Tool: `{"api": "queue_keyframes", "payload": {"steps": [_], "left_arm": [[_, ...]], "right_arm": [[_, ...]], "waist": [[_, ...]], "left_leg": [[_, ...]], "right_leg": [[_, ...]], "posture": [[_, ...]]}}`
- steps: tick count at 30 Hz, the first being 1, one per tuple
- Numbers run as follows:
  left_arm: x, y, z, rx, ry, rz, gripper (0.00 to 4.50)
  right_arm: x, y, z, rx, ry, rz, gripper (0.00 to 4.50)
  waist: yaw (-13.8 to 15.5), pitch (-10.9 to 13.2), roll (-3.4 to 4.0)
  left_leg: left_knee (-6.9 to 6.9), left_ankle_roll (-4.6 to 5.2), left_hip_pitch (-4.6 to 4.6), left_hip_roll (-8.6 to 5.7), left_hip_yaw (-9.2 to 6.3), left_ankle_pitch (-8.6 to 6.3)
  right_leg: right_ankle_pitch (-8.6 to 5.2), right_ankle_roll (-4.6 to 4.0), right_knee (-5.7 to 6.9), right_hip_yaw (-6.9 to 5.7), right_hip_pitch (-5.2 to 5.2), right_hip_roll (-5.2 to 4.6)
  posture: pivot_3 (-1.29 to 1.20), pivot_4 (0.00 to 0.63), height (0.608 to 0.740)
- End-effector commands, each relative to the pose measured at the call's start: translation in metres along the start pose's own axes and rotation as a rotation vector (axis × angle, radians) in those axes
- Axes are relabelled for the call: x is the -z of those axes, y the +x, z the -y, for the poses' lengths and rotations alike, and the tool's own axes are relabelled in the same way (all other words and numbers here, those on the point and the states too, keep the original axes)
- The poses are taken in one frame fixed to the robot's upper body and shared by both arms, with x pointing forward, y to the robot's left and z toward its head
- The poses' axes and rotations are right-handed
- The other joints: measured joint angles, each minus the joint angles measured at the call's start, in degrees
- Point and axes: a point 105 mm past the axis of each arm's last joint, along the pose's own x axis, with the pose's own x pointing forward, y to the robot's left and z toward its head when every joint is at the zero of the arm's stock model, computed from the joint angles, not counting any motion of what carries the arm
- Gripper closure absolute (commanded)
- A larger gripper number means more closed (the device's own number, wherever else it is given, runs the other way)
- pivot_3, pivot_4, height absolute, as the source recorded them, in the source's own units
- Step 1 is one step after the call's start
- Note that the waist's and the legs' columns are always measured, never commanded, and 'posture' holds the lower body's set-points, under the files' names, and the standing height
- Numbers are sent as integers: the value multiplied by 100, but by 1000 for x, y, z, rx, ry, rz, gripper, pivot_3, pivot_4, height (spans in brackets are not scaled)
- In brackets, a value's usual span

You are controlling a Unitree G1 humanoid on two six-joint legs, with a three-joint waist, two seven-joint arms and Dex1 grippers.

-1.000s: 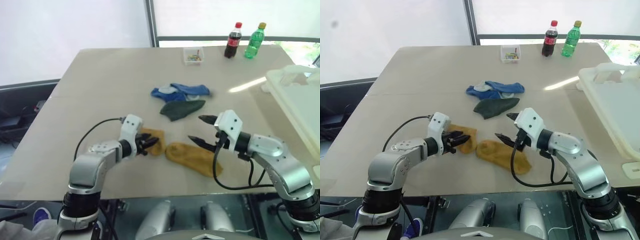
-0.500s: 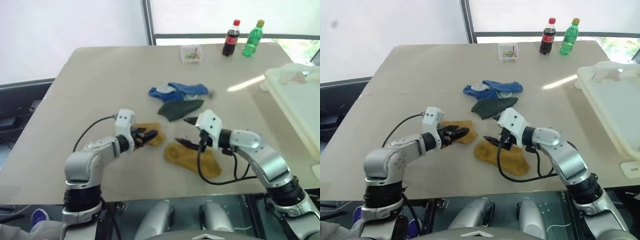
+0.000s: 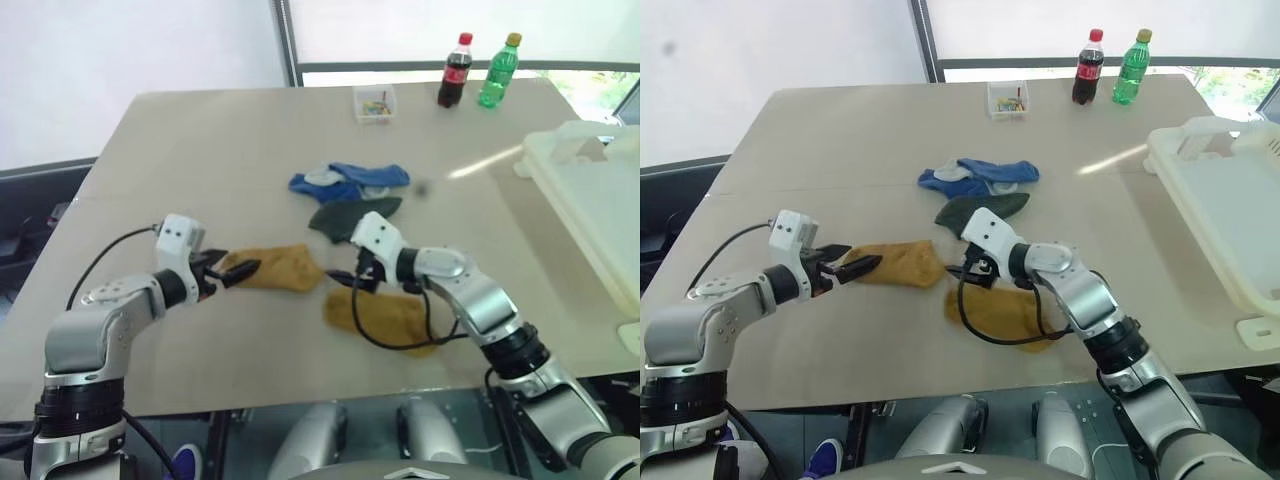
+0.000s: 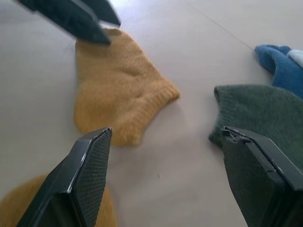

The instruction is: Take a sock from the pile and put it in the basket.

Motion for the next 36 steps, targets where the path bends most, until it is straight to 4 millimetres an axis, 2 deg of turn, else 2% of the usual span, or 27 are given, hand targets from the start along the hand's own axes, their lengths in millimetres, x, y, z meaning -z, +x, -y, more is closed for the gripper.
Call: {"api": "queue_keyframes", "payload": {"steps": [1, 3, 6, 14, 19, 23, 25, 29, 30, 31, 33, 35, 36], "left_arm": [[2, -5, -5, -36, 18, 8, 104], [11, -4, -8, -61, 4, -14, 104], [19, -3, -9, -81, -13, -25, 104], [-10, -17, -1, -6, -43, 109, 104], [-10, -26, -14, -58, -27, 85, 104], [-4, -23, -14, -89, -42, 62, 104], [6, -20, -13, -98, -53, 33, 104], [24, -11, -10, -124, -77, -17, 0], [27, -9, -9, -131, -81, -21, 0], [29, -7, -8, -127, -87, -22, 244], [31, -4, -6, -125, -92, -20, 840], [30, -4, -5, -126, -95, -10, 1671], [29, -3, -5, -126, -95, -6, 2151]], "right_arm": [[-1, 9, -3, -11, -20, -1, 736], [6, 12, -7, -32, -25, -20, 736], [4, 15, -10, -47, -17, -5, 736], [-13, 29, -13, -88, 49, 57, 736], [-16, 35, -14, -95, 82, 69, 736], [-6, 39, -18, -104, 77, 31, 736], [-1, 41, -17, -98, 84, 15, 736], [13, 46, -15, -77, 83, -45, 1827], [15, 47, -14, -71, 82, -52, 2425], [14, 48, -12, -64, 85, -54, 2667], [13, 48, -11, -60, 87, -52, 3584], [10, 47, -11, -67, 81, -48, 4444], [9, 46, -11, -71, 77, -46, 4500]], "waist": [[3, 0, 0], [3, 0, 1], [-10, 0, 3], [-32, 0, 3], [-28, 0, 3], [-29, 0, 3], [-29, 0, 2], [-39, -3, 5], [-39, -4, 7], [-36, -6, 10], [-30, -8, 14], [-12, -8, 14], [-7, -9, 13]], "left_leg": [[-1, 0, -3, 0, 1, 0], [-1, 0, -3, 0, 1, 0], [-1, 0, -1, 0, 3, 0], [-3, -3, 4, 4, 4, 2], [-3, -3, 2, 4, 3, 2], [-3, -3, 1, 3, 3, 2], [-4, -3, 2, 3, 3, 2], [-4, -4, 5, 4, 6, 2], [-4, -4, 6, 4, 7, 2], [-4, -5, 11, 4, 8, 3], [-5, -8, 16, 4, 8, 4], [-5, -8, 24, 4, 7, 4], [-5, -8, 27, 4, 7, 4]], "right_leg": [[0, 0, -1, 1, -2, 0], [0, 0, -2, 1, -2, -1], [0, 0, 2, 3, -2, 0], [0, 0, 7, 4, -3, 5], [0, -1, 4, 4, -4, 6], [0, -1, 4, 3, -4, 6], [0, -1, 5, 3, -4, 7], [0, -1, 7, 6, -4, 6], [0, -1, 8, 8, -3, 6], [0, -1, 10, 8, -1, 6], [0, -1, 14, 9, 3, 6], [0, -1, 14, 7, 13, 6], [0, -1, 13, 7, 16, 6]], "posture": [[0, 150, 740], [0, 150, 740], [0, 150, 740], [0, 150, 740], [0, 150, 740], [0, 150, 740], [0, 150, 740], [0, 150, 740], [0, 150, 740], [0, 150, 740], [0, 150, 740], [0, 150, 740], [0, 150, 740]]}}
